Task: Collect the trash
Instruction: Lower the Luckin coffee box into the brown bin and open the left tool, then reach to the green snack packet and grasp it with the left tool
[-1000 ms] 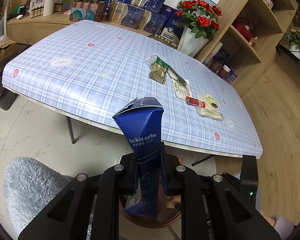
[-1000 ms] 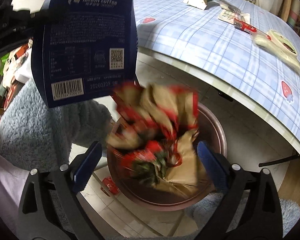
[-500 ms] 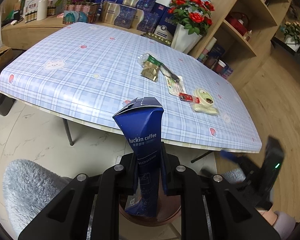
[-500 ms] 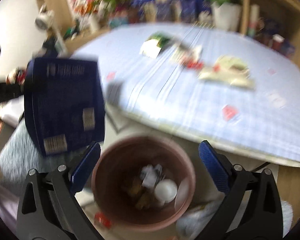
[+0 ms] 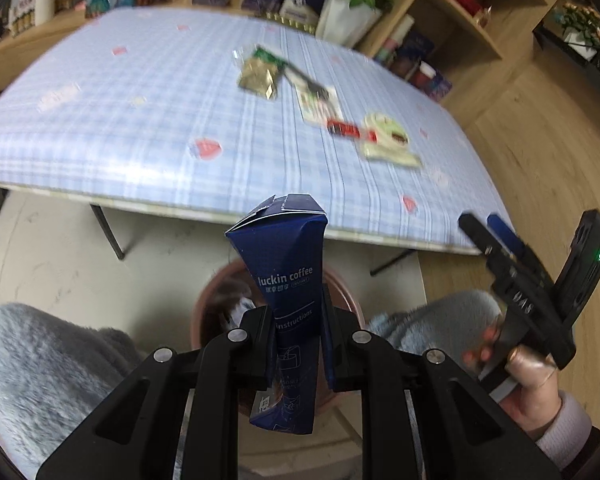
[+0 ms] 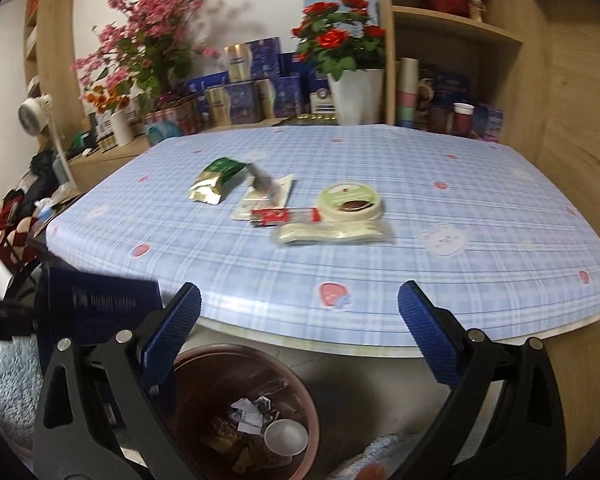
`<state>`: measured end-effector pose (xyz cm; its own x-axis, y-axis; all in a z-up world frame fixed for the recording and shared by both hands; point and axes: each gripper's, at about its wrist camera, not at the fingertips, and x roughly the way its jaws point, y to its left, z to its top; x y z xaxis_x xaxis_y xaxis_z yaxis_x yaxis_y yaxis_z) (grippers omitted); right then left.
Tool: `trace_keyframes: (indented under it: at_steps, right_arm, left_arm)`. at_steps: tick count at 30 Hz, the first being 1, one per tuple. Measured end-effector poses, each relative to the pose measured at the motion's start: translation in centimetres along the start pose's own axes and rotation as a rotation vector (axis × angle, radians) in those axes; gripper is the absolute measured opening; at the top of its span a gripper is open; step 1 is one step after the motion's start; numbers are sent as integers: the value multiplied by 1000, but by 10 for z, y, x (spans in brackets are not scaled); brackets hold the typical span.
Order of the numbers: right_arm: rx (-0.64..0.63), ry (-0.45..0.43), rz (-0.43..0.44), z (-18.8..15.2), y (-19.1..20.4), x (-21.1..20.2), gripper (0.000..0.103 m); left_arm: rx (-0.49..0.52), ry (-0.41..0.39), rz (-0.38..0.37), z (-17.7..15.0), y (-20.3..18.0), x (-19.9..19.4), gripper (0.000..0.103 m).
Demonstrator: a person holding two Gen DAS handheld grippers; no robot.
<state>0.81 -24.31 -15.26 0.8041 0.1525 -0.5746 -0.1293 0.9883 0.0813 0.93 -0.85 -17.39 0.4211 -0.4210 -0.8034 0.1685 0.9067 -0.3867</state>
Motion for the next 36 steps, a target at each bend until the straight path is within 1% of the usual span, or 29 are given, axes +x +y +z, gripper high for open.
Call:
trace_keyframes:
  at_steps: [6, 12, 16, 19, 20, 21, 23, 25, 27, 28, 30, 32, 33, 36]
  right_arm:
    - [45, -4, 3, -2, -15, 1, 97]
    - [74, -8, 6, -2, -24, -1, 97]
    - [92, -5, 4, -2, -29, 0, 97]
    - [101, -2, 7, -2, -31, 0, 97]
    - [101, -1, 7, -2, -31, 0, 97]
    - [101, -2, 7, -2, -31, 0, 97]
    - [99, 1, 10, -2, -31, 1, 97]
    - [98, 1, 9, -2, -31, 1, 97]
    - [102, 0, 6, -2, -33, 1, 97]
    - [109, 0, 4, -2, -35, 1, 97]
    - [122, 0, 3, -1, -37, 3, 97]
    - [139, 1, 7, -1, -39, 4, 97]
    - [145, 3, 12, -1, -40, 5, 97]
    - [155, 9, 27, 1, -41, 7, 97]
  left_arm:
    - [2, 103, -11, -3, -7, 31, 17]
    - [20, 187, -22, 0, -17, 63, 17]
    - [70, 259, -52, -1, -27, 91, 17]
    - [82, 310, -108, -3, -31, 111, 18]
    - [89, 317, -124, -3, -33, 116, 26]
    - [104, 320, -131, -3, -34, 119, 44]
    - [143, 294, -80, 1, -37, 120, 63]
    - [148, 251, -63, 5, -35, 112, 68]
    - [146, 199, -33, 12, -31, 97, 78]
    - [148, 167, -21, 16, -29, 90, 79]
    - [156, 94, 2, 25, -27, 74, 87]
    - [159, 12, 44, 37, -24, 56, 91]
    - [158, -32, 67, 43, -21, 46, 92]
    - [143, -122, 114, 58, -12, 26, 94]
